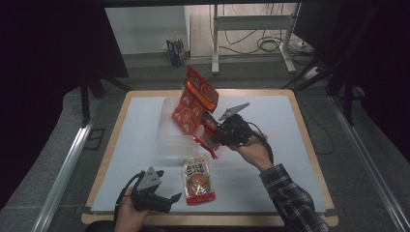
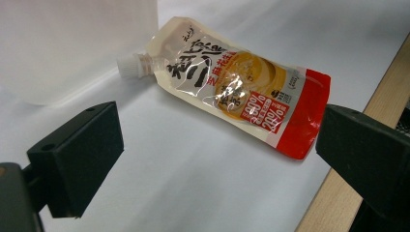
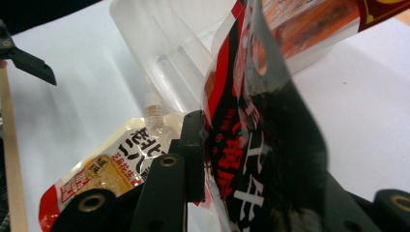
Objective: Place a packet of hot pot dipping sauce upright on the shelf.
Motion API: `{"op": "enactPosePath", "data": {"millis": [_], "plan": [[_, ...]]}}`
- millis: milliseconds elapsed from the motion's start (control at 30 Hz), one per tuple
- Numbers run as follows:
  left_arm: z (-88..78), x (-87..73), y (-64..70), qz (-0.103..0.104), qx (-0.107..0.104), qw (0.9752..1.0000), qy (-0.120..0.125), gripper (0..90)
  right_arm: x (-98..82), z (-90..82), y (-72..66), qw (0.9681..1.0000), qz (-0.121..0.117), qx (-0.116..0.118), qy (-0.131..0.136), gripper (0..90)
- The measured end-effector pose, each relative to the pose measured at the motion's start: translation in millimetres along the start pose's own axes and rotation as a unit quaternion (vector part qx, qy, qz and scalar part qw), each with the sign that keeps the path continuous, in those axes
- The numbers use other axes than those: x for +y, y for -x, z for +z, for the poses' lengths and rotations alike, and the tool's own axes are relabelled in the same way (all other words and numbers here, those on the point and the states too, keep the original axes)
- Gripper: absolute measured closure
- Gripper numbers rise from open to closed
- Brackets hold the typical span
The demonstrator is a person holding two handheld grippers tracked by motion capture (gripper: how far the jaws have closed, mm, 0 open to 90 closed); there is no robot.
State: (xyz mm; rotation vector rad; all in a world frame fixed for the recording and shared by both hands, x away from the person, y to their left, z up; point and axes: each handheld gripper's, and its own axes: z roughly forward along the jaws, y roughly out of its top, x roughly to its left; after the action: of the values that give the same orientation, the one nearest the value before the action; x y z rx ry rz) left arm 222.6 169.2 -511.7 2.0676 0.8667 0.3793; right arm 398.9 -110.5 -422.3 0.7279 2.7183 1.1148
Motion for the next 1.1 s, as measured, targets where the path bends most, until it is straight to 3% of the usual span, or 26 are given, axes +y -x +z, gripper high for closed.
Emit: {"op": "enactPosePath", "data": {"millis": [300,667,967,1100], "plan": [[0.8,-0.3,-0.1,0.000,0.000,1.0000,-0.004,2.9,8.6,10.7,0.8,0.9999,-0.007,-0.001,-0.015,70.2],[1.9,-0.6,0.0,0.002,0.000,1.0000,-0.008,2.9,26.4,22.0,-4.8,0.9988,-0.044,-0.010,-0.017,70.2],[2.4,-0.6,0.1,0.004,-0.001,0.9999,-0.010,2.9,39.1,33.4,-9.6,0.9980,-0.061,-0.008,-0.016,68.6],[2.3,-0.6,0.3,0.002,0.000,1.0000,-0.009,2.9,43.1,43.8,-13.8,0.9968,-0.075,-0.010,-0.027,67.7]]}}
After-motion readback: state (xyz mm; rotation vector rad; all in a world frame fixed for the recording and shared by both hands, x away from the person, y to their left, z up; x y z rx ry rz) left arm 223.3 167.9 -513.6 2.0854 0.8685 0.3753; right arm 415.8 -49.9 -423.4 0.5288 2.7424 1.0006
